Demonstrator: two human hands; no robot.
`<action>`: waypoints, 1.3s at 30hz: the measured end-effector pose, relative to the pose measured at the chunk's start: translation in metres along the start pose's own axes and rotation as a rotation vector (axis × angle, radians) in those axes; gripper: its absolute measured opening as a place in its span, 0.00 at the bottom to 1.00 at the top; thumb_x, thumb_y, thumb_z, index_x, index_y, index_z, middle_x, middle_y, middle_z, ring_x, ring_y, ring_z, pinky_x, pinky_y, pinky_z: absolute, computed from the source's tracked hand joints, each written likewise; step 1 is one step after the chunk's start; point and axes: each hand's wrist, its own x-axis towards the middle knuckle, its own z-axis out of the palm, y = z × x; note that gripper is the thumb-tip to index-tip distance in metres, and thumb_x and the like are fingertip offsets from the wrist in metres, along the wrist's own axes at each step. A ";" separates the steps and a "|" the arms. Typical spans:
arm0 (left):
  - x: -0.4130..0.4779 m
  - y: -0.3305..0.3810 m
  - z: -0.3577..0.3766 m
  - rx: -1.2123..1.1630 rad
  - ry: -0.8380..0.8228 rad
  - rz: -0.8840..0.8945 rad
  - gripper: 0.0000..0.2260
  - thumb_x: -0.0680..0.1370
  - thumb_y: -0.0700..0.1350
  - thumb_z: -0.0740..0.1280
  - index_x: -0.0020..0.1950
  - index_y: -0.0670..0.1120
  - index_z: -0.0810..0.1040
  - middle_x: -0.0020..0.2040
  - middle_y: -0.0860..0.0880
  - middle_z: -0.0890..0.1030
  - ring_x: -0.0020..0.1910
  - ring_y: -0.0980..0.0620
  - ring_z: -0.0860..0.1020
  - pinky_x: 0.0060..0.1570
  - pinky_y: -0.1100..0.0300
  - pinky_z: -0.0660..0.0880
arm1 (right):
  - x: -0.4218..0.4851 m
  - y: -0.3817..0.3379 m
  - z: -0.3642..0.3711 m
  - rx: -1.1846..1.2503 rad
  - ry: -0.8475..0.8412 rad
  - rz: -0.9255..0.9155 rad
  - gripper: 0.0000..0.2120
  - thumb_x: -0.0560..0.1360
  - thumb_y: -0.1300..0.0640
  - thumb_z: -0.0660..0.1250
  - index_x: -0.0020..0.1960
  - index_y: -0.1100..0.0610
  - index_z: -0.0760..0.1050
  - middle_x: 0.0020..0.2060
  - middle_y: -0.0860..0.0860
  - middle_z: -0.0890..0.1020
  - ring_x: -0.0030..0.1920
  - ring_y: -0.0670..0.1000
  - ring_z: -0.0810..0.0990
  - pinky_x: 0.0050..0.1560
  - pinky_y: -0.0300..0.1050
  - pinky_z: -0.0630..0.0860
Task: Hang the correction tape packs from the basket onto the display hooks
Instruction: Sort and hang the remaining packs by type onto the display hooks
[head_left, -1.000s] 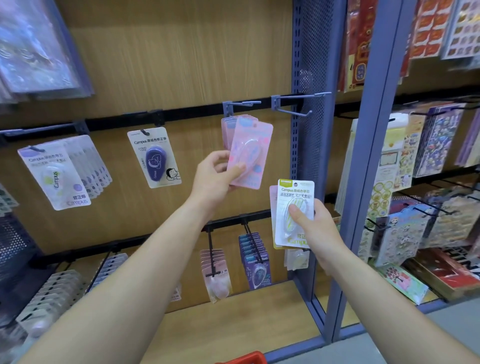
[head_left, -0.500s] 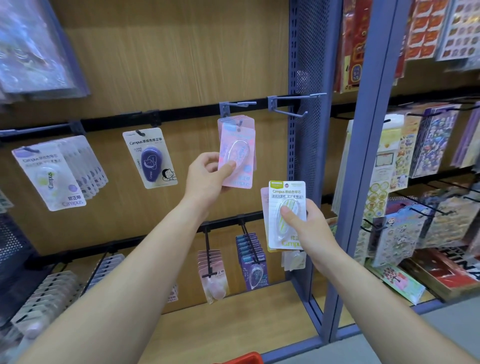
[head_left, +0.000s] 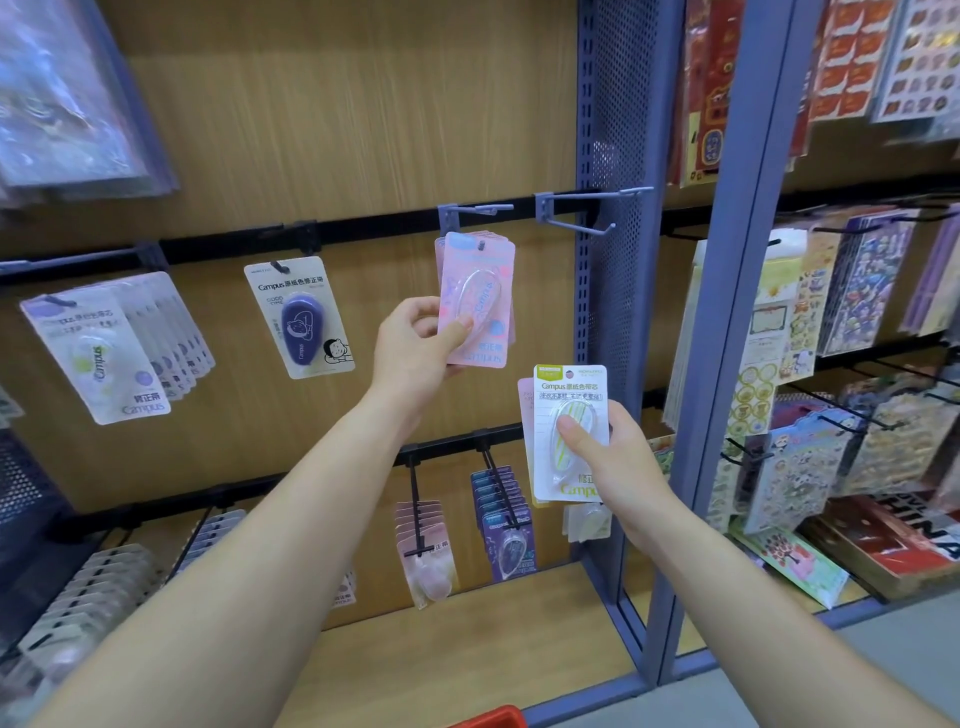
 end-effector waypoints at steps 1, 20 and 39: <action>0.002 -0.001 0.000 0.002 0.008 -0.004 0.09 0.81 0.43 0.71 0.59 0.46 0.76 0.50 0.51 0.87 0.44 0.55 0.87 0.36 0.63 0.81 | 0.000 0.000 0.000 0.001 -0.001 -0.001 0.08 0.81 0.51 0.68 0.59 0.45 0.73 0.54 0.43 0.83 0.46 0.39 0.85 0.38 0.36 0.80; -0.072 -0.064 0.014 0.188 -0.280 -0.141 0.13 0.73 0.47 0.79 0.53 0.46 0.80 0.45 0.52 0.81 0.42 0.56 0.79 0.42 0.61 0.77 | -0.002 0.000 0.016 0.054 0.005 -0.027 0.16 0.79 0.51 0.72 0.63 0.51 0.73 0.55 0.45 0.84 0.47 0.39 0.85 0.39 0.35 0.80; -0.053 -0.046 -0.024 0.076 -0.083 -0.110 0.19 0.74 0.40 0.78 0.60 0.49 0.73 0.52 0.49 0.86 0.47 0.56 0.84 0.39 0.64 0.77 | 0.003 0.000 0.008 0.086 0.133 0.014 0.07 0.79 0.56 0.72 0.56 0.50 0.78 0.51 0.47 0.87 0.51 0.52 0.87 0.48 0.54 0.84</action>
